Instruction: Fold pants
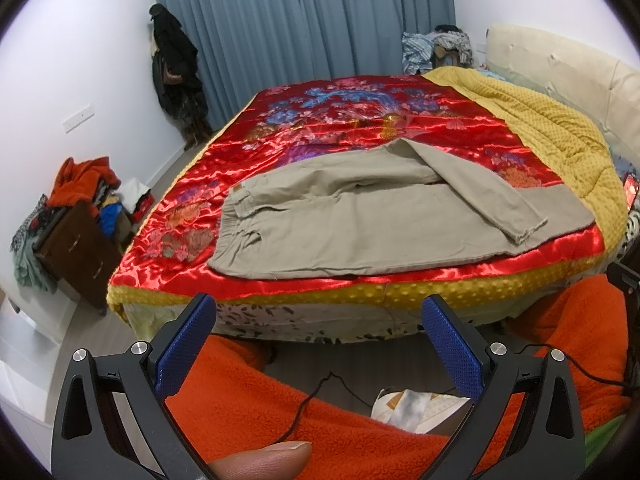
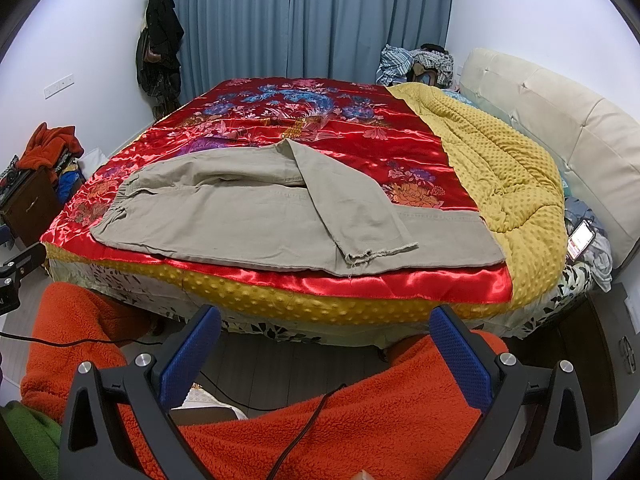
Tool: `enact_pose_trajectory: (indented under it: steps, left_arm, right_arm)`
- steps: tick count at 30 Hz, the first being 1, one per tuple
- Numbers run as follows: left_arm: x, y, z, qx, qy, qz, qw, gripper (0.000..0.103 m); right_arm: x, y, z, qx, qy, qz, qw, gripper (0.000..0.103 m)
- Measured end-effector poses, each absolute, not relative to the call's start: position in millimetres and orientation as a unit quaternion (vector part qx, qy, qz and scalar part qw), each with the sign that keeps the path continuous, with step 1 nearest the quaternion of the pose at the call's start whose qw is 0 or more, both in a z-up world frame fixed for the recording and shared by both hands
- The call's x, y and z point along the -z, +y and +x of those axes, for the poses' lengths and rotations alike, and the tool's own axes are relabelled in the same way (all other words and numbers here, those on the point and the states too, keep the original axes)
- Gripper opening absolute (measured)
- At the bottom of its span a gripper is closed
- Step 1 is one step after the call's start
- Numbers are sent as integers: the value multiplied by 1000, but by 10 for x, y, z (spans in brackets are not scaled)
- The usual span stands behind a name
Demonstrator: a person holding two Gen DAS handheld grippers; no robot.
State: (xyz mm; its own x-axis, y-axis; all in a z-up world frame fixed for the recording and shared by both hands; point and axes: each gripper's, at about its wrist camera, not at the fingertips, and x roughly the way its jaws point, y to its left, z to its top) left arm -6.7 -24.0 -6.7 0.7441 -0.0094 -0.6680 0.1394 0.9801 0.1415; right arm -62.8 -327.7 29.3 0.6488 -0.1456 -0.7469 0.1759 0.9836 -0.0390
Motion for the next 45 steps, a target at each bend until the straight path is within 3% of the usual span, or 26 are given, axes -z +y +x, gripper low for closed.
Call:
enact_pose_trajectory:
  steps: [45]
  left_arm:
    - [73,-283,-75,39,354,94,930,103]
  right_arm:
    - [-284,-3283,-625,89,411,19,907,103]
